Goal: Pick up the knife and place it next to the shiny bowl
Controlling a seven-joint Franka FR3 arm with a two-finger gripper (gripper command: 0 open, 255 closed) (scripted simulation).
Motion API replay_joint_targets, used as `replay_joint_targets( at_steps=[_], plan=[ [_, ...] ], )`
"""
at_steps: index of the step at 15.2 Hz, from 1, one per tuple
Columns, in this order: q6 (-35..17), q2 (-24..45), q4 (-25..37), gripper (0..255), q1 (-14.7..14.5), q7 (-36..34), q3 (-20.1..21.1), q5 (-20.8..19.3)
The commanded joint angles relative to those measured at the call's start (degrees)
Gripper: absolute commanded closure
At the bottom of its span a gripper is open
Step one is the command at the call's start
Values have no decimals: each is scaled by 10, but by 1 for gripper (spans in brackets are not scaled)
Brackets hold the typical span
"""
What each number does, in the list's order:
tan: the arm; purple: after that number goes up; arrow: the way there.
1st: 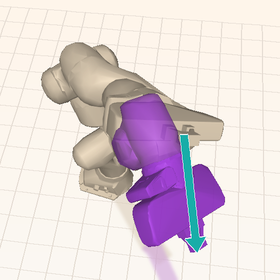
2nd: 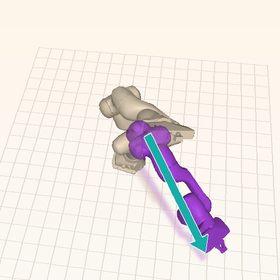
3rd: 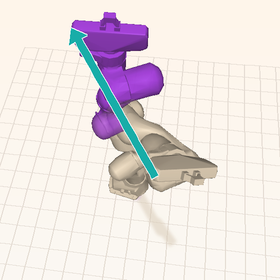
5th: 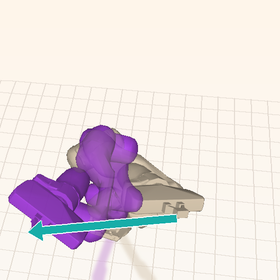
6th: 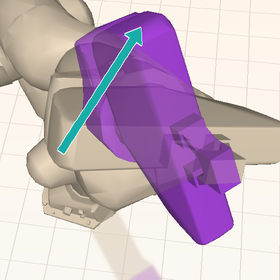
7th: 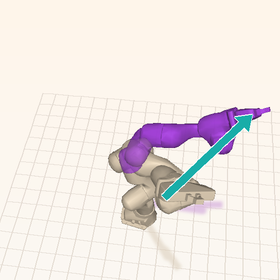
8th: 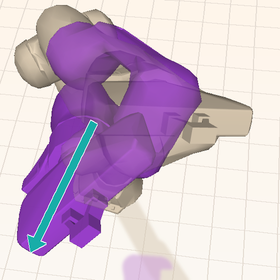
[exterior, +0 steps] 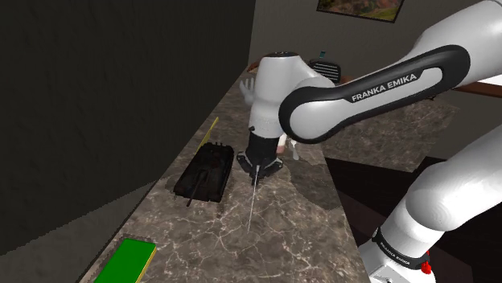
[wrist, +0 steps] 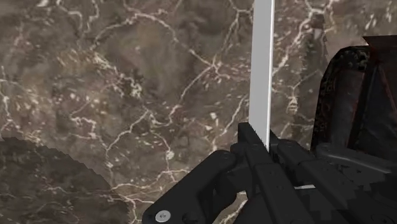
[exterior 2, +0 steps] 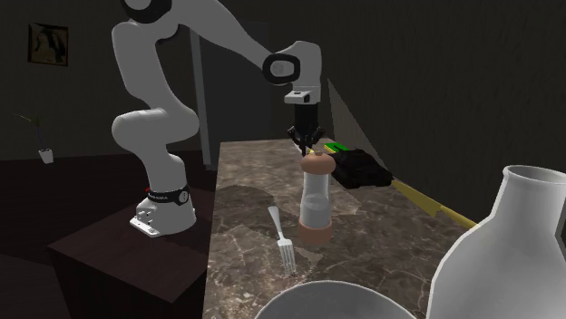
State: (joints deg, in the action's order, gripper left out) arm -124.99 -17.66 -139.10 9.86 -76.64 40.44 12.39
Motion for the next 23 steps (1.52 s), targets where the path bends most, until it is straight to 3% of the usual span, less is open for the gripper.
replay_joint_targets(
  at_steps=[1,16,23],
  plan=[
    [19,-10,11,255,-2,2,-5,3],
    [138,-54,88,255,-7,15,-36,9],
    [140,-102,31,255,15,125,-123,0]
  ],
)
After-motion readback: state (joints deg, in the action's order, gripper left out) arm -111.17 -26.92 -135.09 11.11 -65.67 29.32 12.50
